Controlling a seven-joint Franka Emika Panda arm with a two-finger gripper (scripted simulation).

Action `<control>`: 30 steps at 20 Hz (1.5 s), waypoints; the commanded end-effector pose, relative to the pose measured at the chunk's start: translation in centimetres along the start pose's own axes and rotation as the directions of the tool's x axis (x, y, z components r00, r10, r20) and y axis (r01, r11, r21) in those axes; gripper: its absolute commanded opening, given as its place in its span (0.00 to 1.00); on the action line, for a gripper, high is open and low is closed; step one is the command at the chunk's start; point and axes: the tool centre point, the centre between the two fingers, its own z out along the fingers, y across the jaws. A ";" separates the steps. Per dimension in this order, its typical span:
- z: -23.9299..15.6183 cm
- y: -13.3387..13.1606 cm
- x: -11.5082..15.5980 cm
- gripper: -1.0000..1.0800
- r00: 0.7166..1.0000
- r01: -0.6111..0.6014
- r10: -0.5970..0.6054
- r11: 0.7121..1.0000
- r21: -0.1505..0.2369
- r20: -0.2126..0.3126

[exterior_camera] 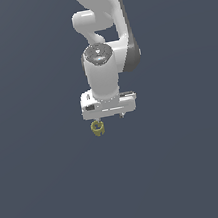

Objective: Pick up the object and move it to a goal position.

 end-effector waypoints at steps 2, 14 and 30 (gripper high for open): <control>0.0 0.0 0.0 0.96 1.000 0.000 0.000 1.000 -0.001 0.000; -1.3 2.1 0.1 0.96 1.000 0.007 -0.008 0.999 -0.031 -0.023; 0.9 3.5 -0.7 0.96 0.987 0.157 -0.158 0.987 -0.030 -0.017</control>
